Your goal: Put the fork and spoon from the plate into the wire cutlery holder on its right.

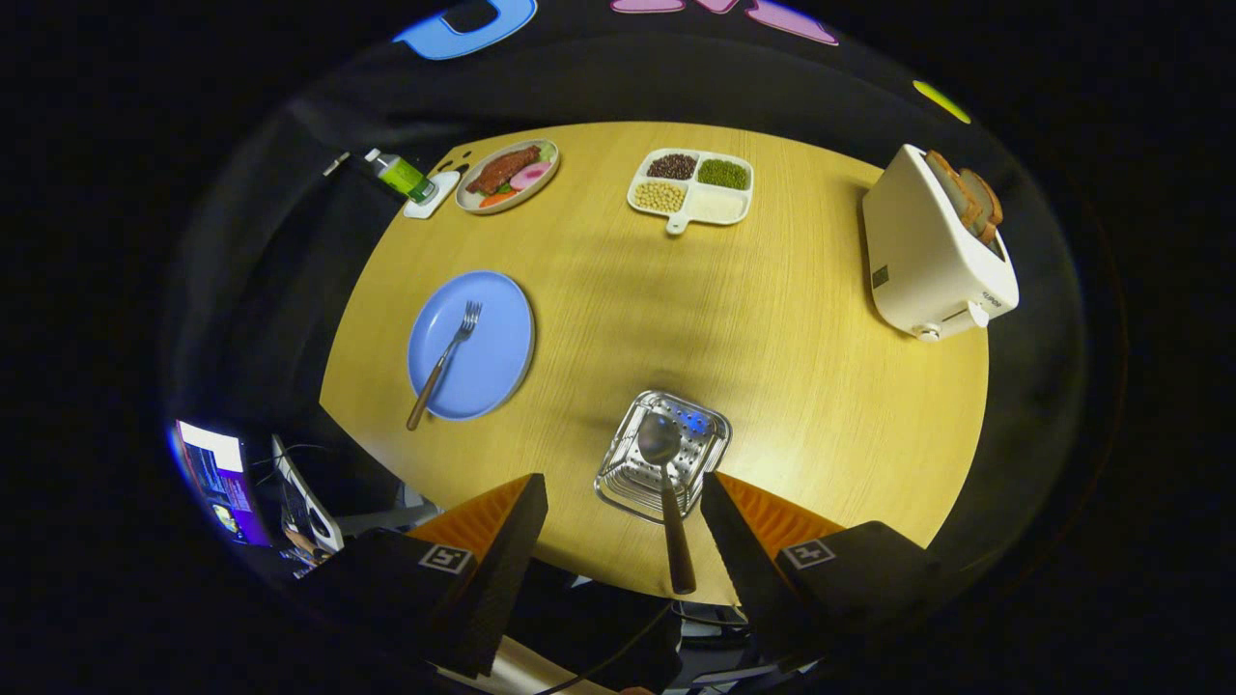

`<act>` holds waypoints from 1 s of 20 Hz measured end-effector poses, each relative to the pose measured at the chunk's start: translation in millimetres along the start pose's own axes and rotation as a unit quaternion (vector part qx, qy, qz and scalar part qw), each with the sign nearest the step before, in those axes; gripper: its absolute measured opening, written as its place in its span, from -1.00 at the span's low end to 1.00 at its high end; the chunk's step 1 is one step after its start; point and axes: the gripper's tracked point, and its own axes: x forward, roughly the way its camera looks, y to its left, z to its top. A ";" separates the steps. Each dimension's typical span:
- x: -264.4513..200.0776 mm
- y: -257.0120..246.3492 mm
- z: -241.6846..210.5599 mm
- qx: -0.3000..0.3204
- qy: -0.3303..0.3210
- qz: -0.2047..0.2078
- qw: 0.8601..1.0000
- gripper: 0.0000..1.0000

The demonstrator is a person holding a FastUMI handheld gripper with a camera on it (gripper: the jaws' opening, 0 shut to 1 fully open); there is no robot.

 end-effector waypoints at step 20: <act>66.4 153.6 16.4 -0.034 -0.080 0.022 0.996 0.99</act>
